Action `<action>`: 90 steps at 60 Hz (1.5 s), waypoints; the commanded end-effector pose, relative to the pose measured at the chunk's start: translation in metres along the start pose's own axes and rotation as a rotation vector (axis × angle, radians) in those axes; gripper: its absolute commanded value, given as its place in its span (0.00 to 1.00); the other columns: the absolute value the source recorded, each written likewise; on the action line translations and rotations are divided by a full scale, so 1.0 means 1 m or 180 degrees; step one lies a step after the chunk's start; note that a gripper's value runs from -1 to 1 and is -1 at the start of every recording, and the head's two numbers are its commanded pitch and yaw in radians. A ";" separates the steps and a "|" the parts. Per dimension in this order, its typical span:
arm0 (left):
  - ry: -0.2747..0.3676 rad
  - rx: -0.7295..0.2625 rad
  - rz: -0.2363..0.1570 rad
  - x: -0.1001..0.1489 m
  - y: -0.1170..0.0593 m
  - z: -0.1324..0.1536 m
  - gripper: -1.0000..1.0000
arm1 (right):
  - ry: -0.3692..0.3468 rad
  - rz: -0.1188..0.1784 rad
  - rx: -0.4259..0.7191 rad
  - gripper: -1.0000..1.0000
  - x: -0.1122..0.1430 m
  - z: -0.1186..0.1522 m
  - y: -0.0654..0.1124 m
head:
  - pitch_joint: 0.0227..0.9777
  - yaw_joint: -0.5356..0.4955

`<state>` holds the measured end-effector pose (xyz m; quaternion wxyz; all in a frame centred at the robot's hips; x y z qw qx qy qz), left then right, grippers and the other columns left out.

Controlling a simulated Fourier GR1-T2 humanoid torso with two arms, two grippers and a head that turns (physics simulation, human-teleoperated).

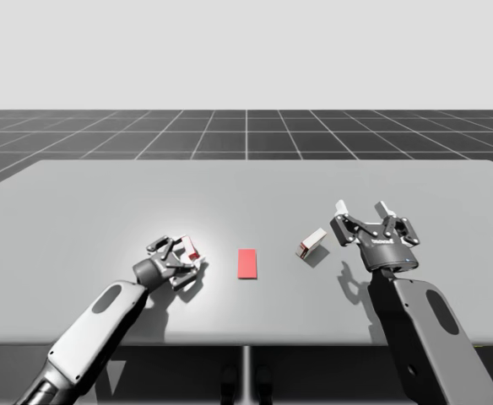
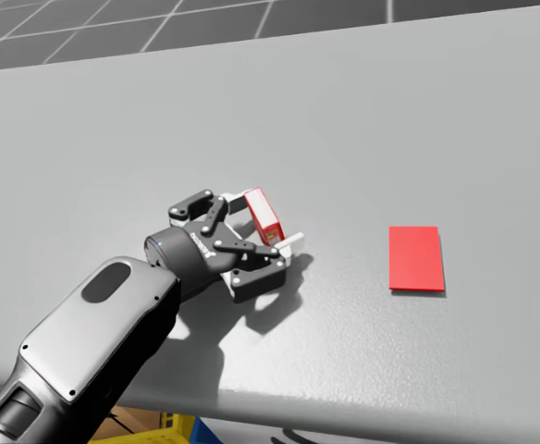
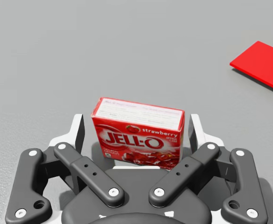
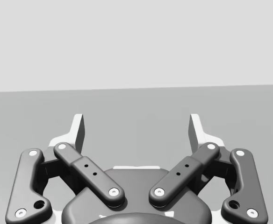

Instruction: Look at the card. If it is red, pick the object on the left. If it is green, pick the object on the right.

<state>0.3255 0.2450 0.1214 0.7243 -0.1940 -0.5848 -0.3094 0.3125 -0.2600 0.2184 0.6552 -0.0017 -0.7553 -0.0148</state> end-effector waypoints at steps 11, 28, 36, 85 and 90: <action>0.0102 -0.0056 -0.0004 -0.010 0.002 -0.002 0.96 | -0.0009 -0.0005 -0.0005 0.00 0.001 0.000 -0.001 | 0.84 0.78; 0.0152 -0.0130 -0.0053 -0.013 -0.001 0.000 0.99 | -0.0011 0.0000 -0.0009 0.00 0.001 0.000 -0.001 | 0.68 0.78; 0.0189 -0.0141 -0.0079 -0.016 -0.003 -0.001 0.98 | -0.0011 0.0001 -0.0015 0.00 0.001 0.001 -0.001 | 0.57 0.79; -0.0359 0.0318 -0.0473 0.086 0.011 0.020 1.00 | -0.0065 0.0042 -0.0041 0.00 0.002 -0.001 -0.004 | 0.43 0.81; -0.0463 0.0402 -0.0501 0.102 0.014 0.023 1.00 | -0.0067 0.0046 -0.0041 0.00 0.002 -0.001 -0.005 | 0.43 0.81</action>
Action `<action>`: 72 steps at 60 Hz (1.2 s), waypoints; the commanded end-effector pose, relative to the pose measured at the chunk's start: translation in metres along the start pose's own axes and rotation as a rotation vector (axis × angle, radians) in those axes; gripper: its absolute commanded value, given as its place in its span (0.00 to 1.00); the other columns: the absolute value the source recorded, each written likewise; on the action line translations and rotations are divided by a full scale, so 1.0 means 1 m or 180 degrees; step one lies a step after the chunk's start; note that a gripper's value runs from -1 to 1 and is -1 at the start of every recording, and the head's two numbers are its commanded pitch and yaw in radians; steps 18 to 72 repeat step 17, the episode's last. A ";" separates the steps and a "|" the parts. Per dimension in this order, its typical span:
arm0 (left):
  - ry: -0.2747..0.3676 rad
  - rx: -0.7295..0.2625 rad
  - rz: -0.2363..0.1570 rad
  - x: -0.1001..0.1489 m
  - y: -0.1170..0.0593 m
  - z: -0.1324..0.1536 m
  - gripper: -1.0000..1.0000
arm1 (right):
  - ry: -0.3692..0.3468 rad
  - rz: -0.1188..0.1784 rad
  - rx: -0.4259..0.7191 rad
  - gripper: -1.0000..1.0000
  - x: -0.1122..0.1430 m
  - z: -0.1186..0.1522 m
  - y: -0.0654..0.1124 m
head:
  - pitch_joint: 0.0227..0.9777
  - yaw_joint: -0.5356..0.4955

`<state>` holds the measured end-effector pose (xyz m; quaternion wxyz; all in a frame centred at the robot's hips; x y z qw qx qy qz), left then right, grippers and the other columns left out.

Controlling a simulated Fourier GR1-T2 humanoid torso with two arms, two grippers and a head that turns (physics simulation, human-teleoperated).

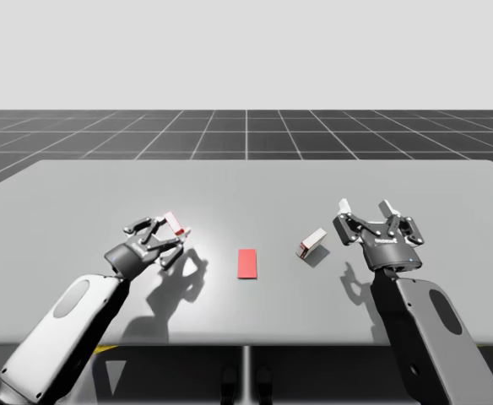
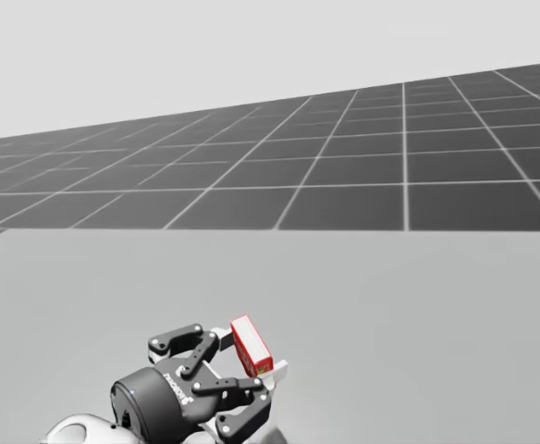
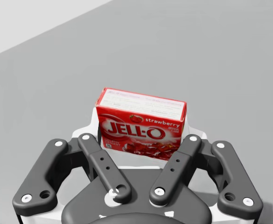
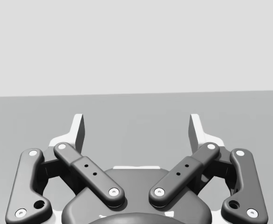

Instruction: Look at the card. If it is red, pick the object on the left. If it is green, pick the object on the right.

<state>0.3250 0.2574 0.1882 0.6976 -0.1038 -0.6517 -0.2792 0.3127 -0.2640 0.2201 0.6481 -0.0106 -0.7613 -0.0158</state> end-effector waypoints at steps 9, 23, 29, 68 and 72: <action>-0.0520 0.0037 -0.0209 0.079 0.013 -0.001 1.00 | -0.0008 0.0013 -0.0003 0.00 0.000 -0.001 -0.001 | 0.43 0.81; -0.0920 0.0216 -0.0222 0.120 0.014 0.011 1.00 | -0.0006 0.0021 0.0000 0.00 0.000 -0.001 -0.002 | 0.43 0.81; -0.0920 0.0216 -0.0222 0.120 0.014 0.011 1.00 | -0.0006 0.0021 0.0000 0.00 0.000 -0.001 -0.002 | 0.43 0.81; -0.0920 0.0216 -0.0222 0.120 0.014 0.011 1.00 | -0.0006 0.0021 0.0000 0.00 0.000 -0.001 -0.002 | 0.43 0.81; -0.0920 0.0216 -0.0222 0.120 0.014 0.011 1.00 | -0.0006 0.0021 0.0000 0.00 0.000 -0.001 -0.002 | 0.43 0.81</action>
